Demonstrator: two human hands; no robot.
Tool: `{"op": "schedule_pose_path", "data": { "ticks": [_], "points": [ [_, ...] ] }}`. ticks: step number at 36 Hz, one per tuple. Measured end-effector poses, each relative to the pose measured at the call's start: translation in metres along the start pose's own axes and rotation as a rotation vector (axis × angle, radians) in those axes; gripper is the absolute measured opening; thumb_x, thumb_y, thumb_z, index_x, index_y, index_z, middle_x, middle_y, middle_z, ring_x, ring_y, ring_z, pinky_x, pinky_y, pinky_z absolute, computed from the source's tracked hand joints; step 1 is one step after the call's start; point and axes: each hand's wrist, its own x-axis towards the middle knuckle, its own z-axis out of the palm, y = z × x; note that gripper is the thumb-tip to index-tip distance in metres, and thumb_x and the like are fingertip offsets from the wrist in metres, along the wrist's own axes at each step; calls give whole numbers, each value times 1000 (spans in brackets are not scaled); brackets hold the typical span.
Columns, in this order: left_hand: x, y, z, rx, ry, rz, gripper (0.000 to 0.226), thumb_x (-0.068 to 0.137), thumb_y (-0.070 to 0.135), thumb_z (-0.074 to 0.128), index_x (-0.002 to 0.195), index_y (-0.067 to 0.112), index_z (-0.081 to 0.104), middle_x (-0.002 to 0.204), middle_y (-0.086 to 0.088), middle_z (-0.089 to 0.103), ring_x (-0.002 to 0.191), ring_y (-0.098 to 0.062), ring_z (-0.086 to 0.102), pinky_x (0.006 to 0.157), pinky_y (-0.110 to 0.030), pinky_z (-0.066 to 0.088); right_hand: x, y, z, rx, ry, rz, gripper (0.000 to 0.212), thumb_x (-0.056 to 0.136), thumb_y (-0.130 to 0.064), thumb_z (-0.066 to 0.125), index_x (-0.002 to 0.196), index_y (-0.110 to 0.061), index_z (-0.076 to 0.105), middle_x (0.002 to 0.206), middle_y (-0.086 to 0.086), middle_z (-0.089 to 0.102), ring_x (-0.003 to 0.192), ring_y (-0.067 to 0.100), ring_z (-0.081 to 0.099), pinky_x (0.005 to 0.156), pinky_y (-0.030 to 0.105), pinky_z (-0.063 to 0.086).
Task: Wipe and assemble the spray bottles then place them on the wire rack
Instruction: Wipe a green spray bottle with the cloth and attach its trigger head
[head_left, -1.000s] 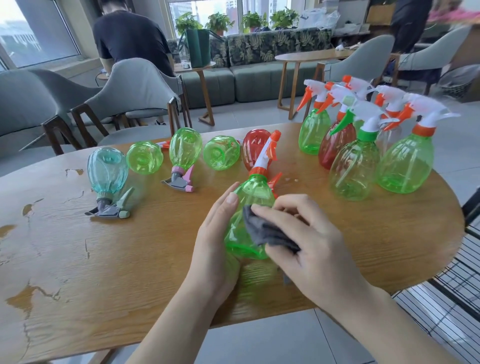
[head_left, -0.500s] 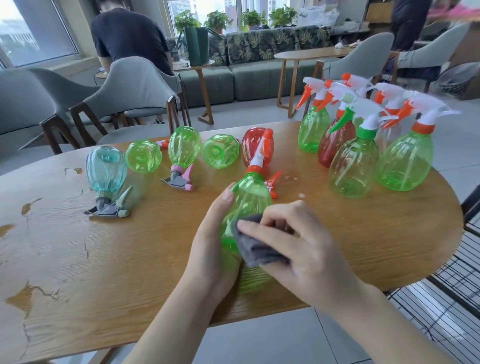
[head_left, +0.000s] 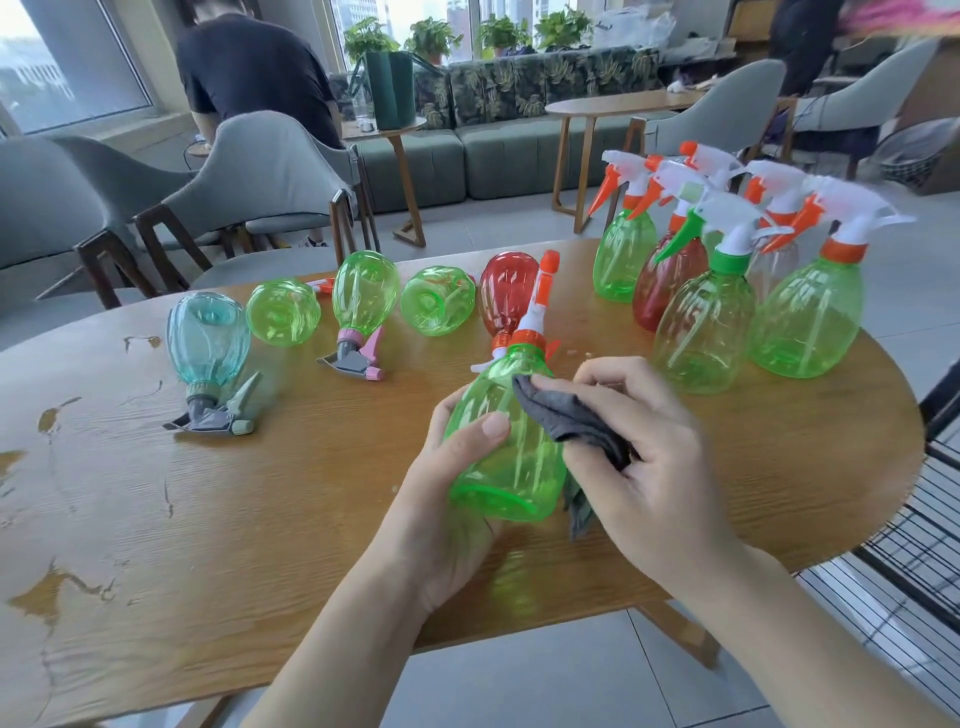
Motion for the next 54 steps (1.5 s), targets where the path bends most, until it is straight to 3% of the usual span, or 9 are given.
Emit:
{"op": "schedule_pose_path", "data": {
  "ticks": [7,12,17,21,32,39,46,49,54],
  "points": [
    [0,1,6,50,12,15,74,70,29,92,133,12,58,122,-17,66,102,-31,69,76,-45,60,5,1,-1,-21,51,90,35,92,-15,55,122,-10,74,104,-5,55,83,3,56,72,9,38],
    [0,5,4,-1,108,-29,83,90,38,73,152,-3,36,131,-28,54,113,-38,60,84,-46,58,-8,-9,8,-100,-25,-149,34,90,-8,61,122,-2,73,104,9,57,90,14,58,85,16,44],
    [-7,10,6,-88,21,-196,62,95,56,53,113,-3,58,89,-20,63,80,-30,69,67,-35,61,-17,-8,12,-206,-116,-374,27,97,-17,71,123,-9,75,110,0,48,86,23,55,84,24,48],
    [-5,10,2,-104,29,-197,63,93,55,61,125,1,54,100,-21,59,94,-33,63,83,-38,59,-18,-4,14,-245,-118,-434,26,98,-20,72,122,-11,76,111,0,49,92,21,52,90,24,48],
    [-3,3,5,46,-3,-33,53,84,29,63,134,11,66,122,-18,68,98,-34,68,81,-47,54,10,7,-2,19,91,54,34,94,-11,54,124,-22,67,109,-9,53,77,4,54,67,7,38],
    [-3,3,5,97,29,23,75,86,42,75,148,8,50,134,-21,60,116,-38,59,91,-51,51,-3,-4,7,-24,54,-33,39,92,-12,55,127,-5,71,110,0,55,96,5,57,81,12,43],
    [-3,0,9,181,40,5,60,86,41,72,138,14,62,130,-19,65,110,-33,66,89,-49,53,4,3,1,-42,76,62,37,93,-9,55,126,-8,72,106,-1,54,75,-1,52,68,7,37],
    [-2,1,9,160,88,7,62,94,40,67,144,6,54,133,-24,61,116,-38,60,97,-55,46,0,-2,5,-58,51,13,38,91,-10,56,125,-6,73,107,-2,54,89,-1,55,79,8,39],
    [-4,4,9,72,93,-57,55,100,45,55,119,-6,63,105,-23,67,96,-32,69,81,-37,60,-15,-9,15,-112,-62,-209,30,95,-11,64,123,-7,75,106,7,54,86,25,56,85,26,47]
  ]
}}
